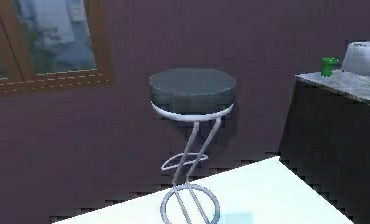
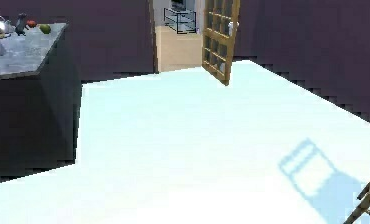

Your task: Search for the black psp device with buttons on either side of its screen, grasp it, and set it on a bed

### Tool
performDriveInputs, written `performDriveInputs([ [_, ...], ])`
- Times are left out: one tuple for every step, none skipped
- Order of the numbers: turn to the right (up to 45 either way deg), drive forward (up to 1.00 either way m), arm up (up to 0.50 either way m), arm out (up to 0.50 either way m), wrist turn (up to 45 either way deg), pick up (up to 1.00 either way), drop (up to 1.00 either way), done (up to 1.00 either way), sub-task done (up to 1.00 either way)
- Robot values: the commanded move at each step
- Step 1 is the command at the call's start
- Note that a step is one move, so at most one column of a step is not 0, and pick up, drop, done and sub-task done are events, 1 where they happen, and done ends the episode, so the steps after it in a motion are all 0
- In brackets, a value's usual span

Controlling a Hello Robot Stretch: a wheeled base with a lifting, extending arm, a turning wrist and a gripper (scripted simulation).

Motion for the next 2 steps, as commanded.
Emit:
performDriveInputs([
  [-45.0, 0.0, 0.0, 0.0, 0.0, 0.0, 0.0, 0.0, 0.0],
  [-45.0, 0.0, 0.0, 0.0, 0.0, 0.0, 0.0, 0.0, 0.0],
])
